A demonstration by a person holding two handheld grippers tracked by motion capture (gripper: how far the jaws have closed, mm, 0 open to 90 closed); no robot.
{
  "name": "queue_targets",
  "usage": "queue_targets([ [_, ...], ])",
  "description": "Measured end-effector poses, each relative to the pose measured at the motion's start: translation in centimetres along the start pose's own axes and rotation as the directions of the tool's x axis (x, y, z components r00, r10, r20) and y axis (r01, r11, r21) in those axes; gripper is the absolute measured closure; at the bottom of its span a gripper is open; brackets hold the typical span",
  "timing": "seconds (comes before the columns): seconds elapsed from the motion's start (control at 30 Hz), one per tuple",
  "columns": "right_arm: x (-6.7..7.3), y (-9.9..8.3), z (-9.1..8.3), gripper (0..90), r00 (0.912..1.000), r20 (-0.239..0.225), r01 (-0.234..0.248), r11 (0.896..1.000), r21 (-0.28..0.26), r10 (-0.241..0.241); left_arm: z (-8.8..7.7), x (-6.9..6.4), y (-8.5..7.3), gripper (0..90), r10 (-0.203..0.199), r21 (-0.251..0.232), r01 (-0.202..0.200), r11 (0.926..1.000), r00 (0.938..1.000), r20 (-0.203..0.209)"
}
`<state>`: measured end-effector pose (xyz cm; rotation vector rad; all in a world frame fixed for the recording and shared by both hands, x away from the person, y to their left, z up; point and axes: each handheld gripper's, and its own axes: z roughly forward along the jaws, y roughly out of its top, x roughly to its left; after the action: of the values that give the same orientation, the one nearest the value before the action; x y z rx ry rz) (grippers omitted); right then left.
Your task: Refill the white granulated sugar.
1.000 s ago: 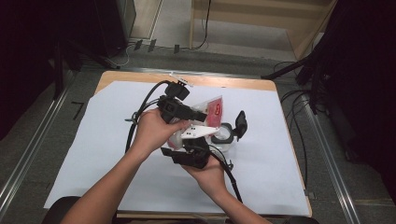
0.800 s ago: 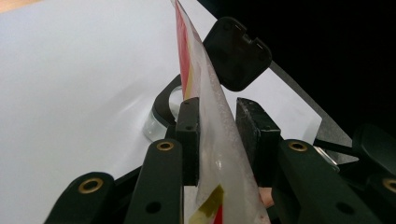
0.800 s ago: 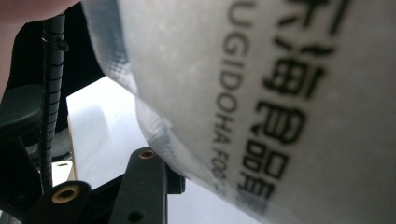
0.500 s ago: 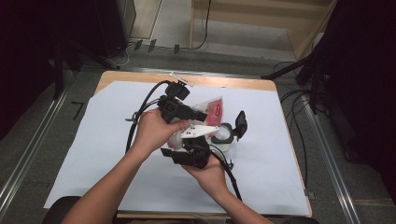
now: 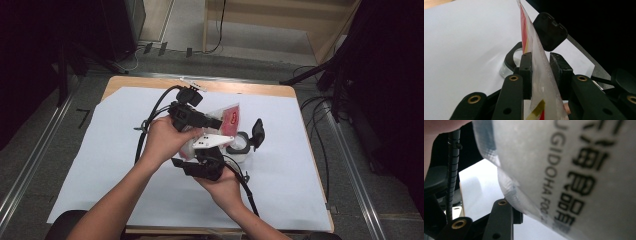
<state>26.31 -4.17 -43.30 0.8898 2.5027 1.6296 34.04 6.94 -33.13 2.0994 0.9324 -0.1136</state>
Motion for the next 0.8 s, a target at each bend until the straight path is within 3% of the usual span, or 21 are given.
queue_targets([
  [0.6, 0.08, 0.00, -0.10, 63.6, 0.9999, -0.016, 0.006, 1.000, -0.003, -0.006, -0.20, -0.41, -0.12, 72.5, 0.009, -0.005, -0.009, 1.0000, 0.9998, -0.020],
  [0.8, -0.11, -0.04, -0.03, 63.6, 0.9998, -0.022, 0.002, 1.000, 0.010, -0.002, -0.03, -0.55, -0.23, 72.7, 0.030, -0.004, -0.030, 0.9995, 0.9989, -0.037],
])
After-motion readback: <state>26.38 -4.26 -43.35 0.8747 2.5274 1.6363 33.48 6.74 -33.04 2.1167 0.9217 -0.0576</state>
